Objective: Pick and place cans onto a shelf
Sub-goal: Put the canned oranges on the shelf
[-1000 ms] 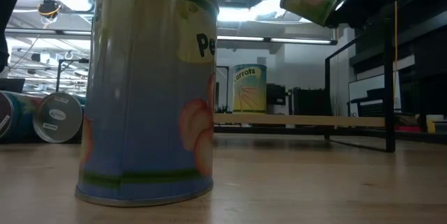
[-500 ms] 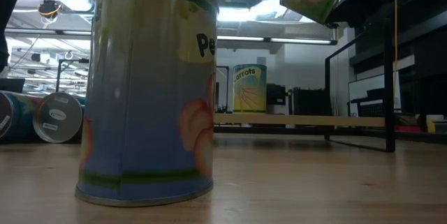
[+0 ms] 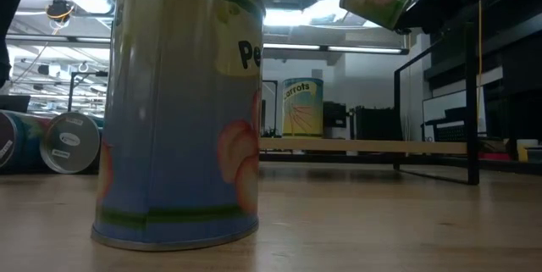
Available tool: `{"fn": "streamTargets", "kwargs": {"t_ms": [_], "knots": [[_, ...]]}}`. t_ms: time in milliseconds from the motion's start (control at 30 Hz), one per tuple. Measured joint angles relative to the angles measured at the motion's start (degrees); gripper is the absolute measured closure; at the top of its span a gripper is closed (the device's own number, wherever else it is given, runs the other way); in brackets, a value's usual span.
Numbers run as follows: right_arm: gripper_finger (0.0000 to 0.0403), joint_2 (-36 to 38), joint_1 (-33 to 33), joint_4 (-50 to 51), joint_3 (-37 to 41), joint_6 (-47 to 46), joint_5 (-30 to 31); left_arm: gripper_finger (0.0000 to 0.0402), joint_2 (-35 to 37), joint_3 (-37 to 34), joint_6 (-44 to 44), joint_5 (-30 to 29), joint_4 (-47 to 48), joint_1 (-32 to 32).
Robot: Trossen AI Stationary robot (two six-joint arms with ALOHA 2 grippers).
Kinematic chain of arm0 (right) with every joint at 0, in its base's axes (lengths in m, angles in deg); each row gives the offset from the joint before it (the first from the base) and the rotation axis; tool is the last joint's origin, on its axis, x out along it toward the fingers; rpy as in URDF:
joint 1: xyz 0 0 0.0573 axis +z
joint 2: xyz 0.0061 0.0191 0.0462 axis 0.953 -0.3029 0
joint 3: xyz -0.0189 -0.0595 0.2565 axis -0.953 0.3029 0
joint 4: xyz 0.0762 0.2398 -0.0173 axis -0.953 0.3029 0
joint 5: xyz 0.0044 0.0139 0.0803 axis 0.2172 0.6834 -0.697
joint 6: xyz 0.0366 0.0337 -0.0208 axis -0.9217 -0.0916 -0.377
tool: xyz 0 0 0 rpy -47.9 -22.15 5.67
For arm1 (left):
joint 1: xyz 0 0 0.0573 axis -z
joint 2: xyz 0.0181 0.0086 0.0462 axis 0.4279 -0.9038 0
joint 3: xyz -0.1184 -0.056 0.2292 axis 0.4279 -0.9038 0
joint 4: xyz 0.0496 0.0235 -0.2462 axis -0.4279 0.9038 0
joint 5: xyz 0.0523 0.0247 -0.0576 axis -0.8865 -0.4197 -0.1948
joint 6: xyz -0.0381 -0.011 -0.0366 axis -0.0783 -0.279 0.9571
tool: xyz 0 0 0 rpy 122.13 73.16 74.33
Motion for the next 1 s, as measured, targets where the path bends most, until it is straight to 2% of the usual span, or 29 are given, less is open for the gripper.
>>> {"fn": "streamTargets", "kwargs": {"t_ms": [300,667,900,1000], "knots": [[0.0355,0.0,0.0,0.0,0.0,0.1,-0.1,0.04,0.0,0.0,0.1,-0.1,0.0,0.0],[0.027,0.0,0.0,-0.1,0.0,0.3,1.0,0.0401,0.0,0.0,0.1,-0.3,0.0,0.0],[0.0262,0.4,0.0,1.9,-0.1,0.8,1.0,0.0401,-0.1,0.0,0.1,-0.5,0.3,-0.1],[0.0262,1.3,0.0,4.4,-0.1,4.2,1.2,0.0401,-0.1,0.0,0.1,-0.5,0.2,-0.1]]}}
